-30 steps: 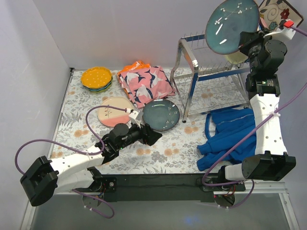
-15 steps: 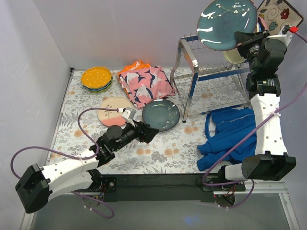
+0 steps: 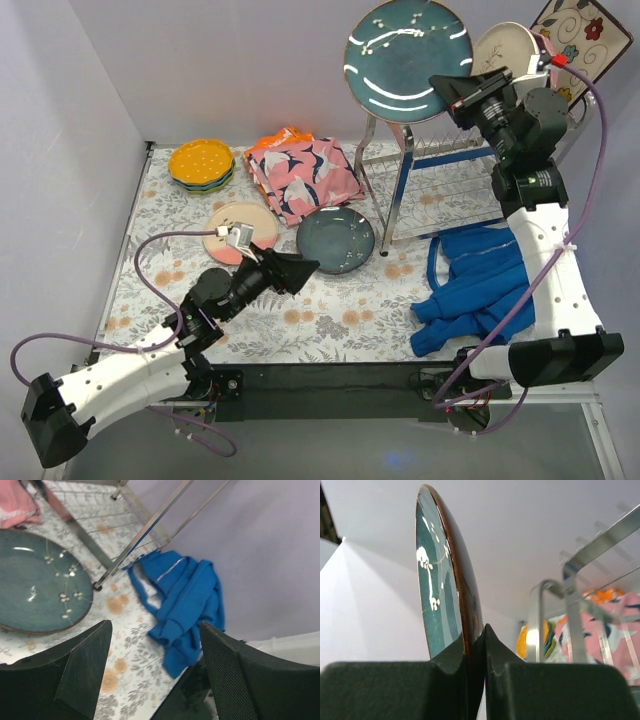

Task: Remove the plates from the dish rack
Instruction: Place the plate at the center of the board.

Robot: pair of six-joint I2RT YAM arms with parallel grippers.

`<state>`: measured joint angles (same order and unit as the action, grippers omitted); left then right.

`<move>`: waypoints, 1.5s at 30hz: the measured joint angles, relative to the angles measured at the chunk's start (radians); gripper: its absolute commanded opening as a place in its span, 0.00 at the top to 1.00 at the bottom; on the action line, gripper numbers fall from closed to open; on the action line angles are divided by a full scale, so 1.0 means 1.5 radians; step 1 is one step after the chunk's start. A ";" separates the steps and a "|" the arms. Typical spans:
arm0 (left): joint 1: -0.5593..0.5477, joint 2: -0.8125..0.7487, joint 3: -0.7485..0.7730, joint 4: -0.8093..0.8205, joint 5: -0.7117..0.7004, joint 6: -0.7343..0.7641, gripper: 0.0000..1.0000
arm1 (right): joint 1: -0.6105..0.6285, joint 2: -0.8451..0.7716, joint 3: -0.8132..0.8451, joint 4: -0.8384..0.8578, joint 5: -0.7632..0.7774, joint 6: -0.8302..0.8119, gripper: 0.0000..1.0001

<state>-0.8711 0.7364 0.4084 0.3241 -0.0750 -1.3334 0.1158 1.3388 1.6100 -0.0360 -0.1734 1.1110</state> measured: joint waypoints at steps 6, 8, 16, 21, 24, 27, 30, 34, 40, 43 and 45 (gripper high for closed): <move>0.000 -0.134 0.072 -0.143 -0.011 -0.062 0.30 | 0.087 -0.060 -0.062 0.012 -0.047 0.010 0.99; 0.000 -0.197 0.100 -0.196 -0.014 -0.070 0.28 | 0.121 -0.075 -0.084 0.019 -0.057 0.010 0.99; 0.000 -0.326 0.223 -0.368 -0.015 -0.087 0.25 | 0.304 -0.153 -0.241 0.043 -0.061 -0.024 0.99; 0.000 -0.344 0.203 -0.430 0.018 -0.117 0.25 | 0.414 -0.225 -0.397 0.057 -0.058 -0.052 0.99; 0.000 -0.345 0.172 -0.463 0.041 -0.135 0.25 | 0.443 -0.264 -0.491 0.064 -0.058 -0.063 0.99; 0.000 -0.356 0.137 -0.492 0.045 -0.151 0.25 | 0.452 -0.290 -0.571 0.068 -0.046 -0.064 0.99; 0.000 -0.370 0.100 -0.516 0.039 -0.166 0.27 | 0.457 -0.309 -0.642 0.104 -0.036 -0.063 0.99; 0.000 -0.374 0.048 -0.526 0.025 -0.195 0.32 | 0.463 -0.328 -0.719 0.140 -0.029 -0.064 0.99; 0.000 -0.374 -0.050 -0.498 0.020 -0.240 0.33 | 0.466 -0.348 -0.823 0.210 -0.042 -0.060 0.99; 0.000 -0.371 -0.083 -0.472 0.023 -0.258 0.36 | 0.466 -0.358 -0.869 0.236 -0.050 -0.058 0.99; 0.000 -0.371 -0.103 -0.445 0.028 -0.270 0.42 | 0.466 -0.362 -0.902 0.272 -0.059 -0.045 0.99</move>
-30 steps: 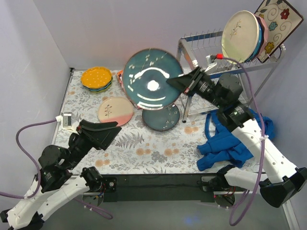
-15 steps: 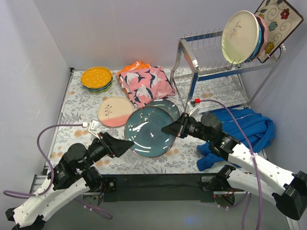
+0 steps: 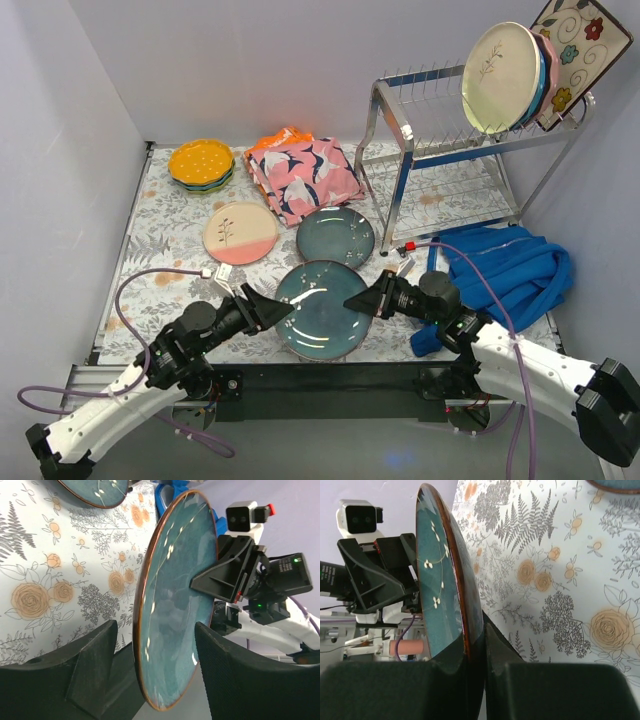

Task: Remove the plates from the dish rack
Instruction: Place the plate at the center of the board.

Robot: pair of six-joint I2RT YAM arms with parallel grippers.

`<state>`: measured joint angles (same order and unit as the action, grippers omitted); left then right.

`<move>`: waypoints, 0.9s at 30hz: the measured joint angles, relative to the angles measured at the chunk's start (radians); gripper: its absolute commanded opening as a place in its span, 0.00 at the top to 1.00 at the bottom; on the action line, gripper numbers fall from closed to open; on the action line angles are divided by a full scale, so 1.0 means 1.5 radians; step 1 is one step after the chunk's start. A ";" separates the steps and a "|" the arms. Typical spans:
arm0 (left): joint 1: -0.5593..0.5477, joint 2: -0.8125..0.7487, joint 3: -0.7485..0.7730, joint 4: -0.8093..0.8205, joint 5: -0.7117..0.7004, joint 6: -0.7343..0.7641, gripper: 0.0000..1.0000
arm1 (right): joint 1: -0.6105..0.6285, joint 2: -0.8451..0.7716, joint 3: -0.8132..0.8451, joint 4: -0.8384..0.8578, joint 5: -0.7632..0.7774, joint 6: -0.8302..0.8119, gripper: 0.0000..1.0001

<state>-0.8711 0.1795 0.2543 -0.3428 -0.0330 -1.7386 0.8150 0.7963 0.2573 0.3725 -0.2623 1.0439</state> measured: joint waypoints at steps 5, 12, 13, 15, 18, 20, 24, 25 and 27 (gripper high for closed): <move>0.000 0.003 -0.068 0.093 0.033 -0.046 0.63 | 0.000 0.005 -0.066 0.086 -0.026 0.037 0.99; 0.000 0.051 -0.106 0.175 0.067 -0.062 1.00 | -0.001 0.049 -0.113 0.201 -0.054 0.074 0.99; -0.002 0.060 -0.108 0.173 0.066 -0.056 1.00 | -0.001 0.058 -0.117 0.210 -0.055 0.082 0.99; -0.002 0.077 -0.114 0.179 0.070 -0.058 1.00 | -0.002 0.075 -0.130 0.221 -0.056 0.090 0.94; -0.003 0.090 -0.120 0.193 0.080 -0.068 1.00 | -0.012 0.081 -0.146 0.244 -0.064 0.100 0.79; -0.004 0.098 -0.120 0.202 0.080 -0.068 1.00 | -0.021 0.079 -0.149 0.254 -0.073 0.100 0.67; -0.004 0.130 -0.101 0.213 0.070 -0.087 1.00 | -0.043 0.036 -0.149 0.281 -0.077 0.092 0.50; -0.004 0.141 -0.089 0.214 0.066 -0.086 1.00 | -0.049 0.021 -0.149 0.282 -0.077 0.088 0.47; -0.004 0.162 -0.069 0.212 0.059 -0.082 1.00 | -0.056 -0.004 -0.149 0.282 -0.076 0.075 0.23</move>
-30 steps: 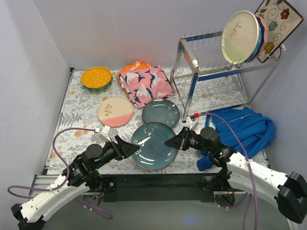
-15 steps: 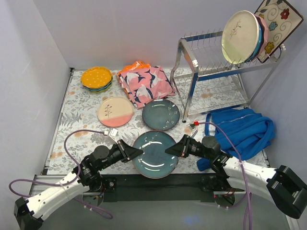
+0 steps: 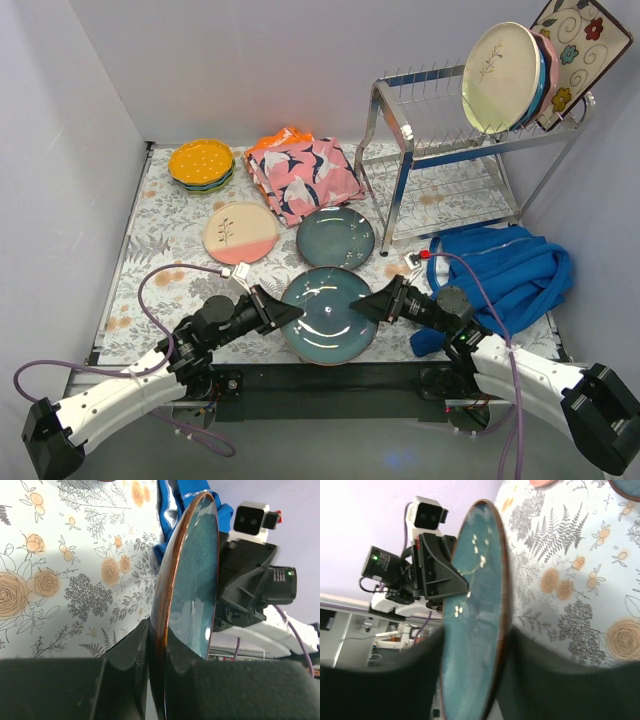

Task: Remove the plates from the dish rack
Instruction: Place the plate at the center of the board.

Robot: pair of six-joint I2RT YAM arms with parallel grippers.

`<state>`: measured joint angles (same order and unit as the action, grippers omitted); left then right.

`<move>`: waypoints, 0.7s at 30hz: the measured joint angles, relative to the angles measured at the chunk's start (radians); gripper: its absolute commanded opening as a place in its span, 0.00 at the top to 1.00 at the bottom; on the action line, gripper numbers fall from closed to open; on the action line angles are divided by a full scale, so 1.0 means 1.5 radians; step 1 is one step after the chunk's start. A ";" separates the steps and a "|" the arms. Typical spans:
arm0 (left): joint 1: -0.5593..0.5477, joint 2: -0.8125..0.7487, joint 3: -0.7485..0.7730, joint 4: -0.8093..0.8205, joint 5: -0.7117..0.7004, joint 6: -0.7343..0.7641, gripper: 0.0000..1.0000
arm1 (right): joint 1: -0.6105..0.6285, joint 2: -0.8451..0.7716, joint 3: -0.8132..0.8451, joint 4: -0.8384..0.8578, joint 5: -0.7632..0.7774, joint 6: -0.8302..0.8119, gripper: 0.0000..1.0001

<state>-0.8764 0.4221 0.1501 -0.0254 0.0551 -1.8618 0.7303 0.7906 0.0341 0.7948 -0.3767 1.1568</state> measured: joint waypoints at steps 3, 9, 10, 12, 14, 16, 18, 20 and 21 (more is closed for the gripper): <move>0.000 0.028 0.021 -0.016 -0.019 0.014 1.00 | -0.012 -0.028 0.000 -0.010 -0.001 -0.018 0.06; 0.007 0.099 0.060 -0.031 -0.040 0.042 1.00 | -0.068 -0.072 0.000 -0.070 -0.011 -0.041 0.02; 0.012 0.115 0.067 -0.027 -0.036 0.047 1.00 | -0.081 -0.083 0.000 -0.080 -0.014 -0.043 0.02; 0.028 0.151 0.082 -0.008 -0.018 0.055 1.00 | -0.096 -0.102 0.000 -0.096 -0.016 -0.049 0.02; 0.055 0.189 0.098 0.007 0.012 0.064 1.00 | -0.107 -0.121 0.000 -0.111 -0.016 -0.061 0.02; 0.101 0.232 0.118 0.021 0.060 0.076 1.00 | -0.113 -0.137 0.000 -0.133 -0.014 -0.077 0.02; 0.157 0.272 0.132 0.035 0.099 0.089 1.00 | -0.115 -0.153 0.002 -0.157 -0.013 -0.095 0.02; 0.212 0.318 0.150 0.040 0.120 0.101 1.00 | -0.116 -0.167 0.008 -0.182 -0.013 -0.107 0.02; 0.229 0.337 0.160 0.040 0.120 0.108 1.00 | -0.116 -0.174 0.015 -0.195 -0.013 -0.115 0.02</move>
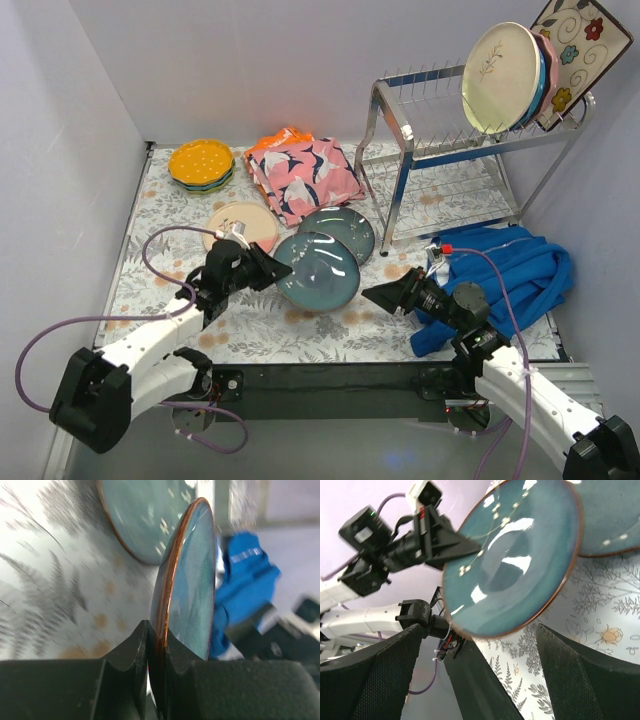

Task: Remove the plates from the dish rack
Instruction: Place the plate at the center of the board.

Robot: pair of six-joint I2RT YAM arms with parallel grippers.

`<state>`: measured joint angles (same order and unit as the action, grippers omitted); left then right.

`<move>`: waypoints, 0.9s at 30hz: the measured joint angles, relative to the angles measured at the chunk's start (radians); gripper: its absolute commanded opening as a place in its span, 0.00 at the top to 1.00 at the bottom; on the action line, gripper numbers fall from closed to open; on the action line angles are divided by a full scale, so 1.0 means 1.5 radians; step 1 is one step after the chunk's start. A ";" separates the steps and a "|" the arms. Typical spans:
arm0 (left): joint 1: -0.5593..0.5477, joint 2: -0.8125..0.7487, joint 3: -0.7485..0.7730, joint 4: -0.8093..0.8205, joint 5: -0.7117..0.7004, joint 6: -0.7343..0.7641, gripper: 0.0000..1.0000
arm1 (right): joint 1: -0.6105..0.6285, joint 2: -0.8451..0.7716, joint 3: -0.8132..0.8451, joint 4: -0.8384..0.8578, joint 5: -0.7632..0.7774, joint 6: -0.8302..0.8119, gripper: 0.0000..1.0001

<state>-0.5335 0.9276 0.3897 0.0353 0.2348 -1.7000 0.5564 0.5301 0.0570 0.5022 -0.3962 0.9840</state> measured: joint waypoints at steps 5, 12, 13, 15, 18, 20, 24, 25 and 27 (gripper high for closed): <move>0.051 0.130 0.093 0.005 -0.011 0.038 1.00 | 0.000 -0.036 0.052 -0.031 0.001 -0.039 0.02; 0.056 0.278 0.207 0.051 0.008 0.075 1.00 | 0.000 -0.107 0.051 -0.043 0.030 -0.076 0.04; 0.057 0.296 0.219 0.055 0.009 0.078 1.00 | 0.000 -0.114 0.050 -0.050 0.033 -0.081 0.04; 0.062 0.328 0.237 0.065 0.008 0.083 1.00 | 0.000 -0.129 0.050 -0.066 0.043 -0.094 0.04; 0.067 0.372 0.253 0.076 0.006 0.090 1.00 | 0.000 -0.153 0.050 -0.090 0.060 -0.109 0.04; 0.070 0.402 0.262 0.084 0.006 0.095 1.00 | 0.000 -0.167 0.050 -0.102 0.069 -0.117 0.05; 0.076 0.458 0.271 0.107 0.009 0.101 1.00 | 0.000 -0.181 0.052 -0.125 0.086 -0.130 0.04; 0.077 0.468 0.271 0.112 0.009 0.102 1.00 | 0.000 -0.181 0.053 -0.131 0.091 -0.134 0.05; 0.079 0.486 0.271 0.127 0.014 0.094 1.00 | 0.000 -0.179 0.053 -0.145 0.098 -0.138 0.05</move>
<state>-0.4152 1.6562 0.7959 0.2256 0.2562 -1.5585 0.5564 0.2619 0.1364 0.2840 -0.2497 0.7765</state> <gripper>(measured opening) 0.098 0.957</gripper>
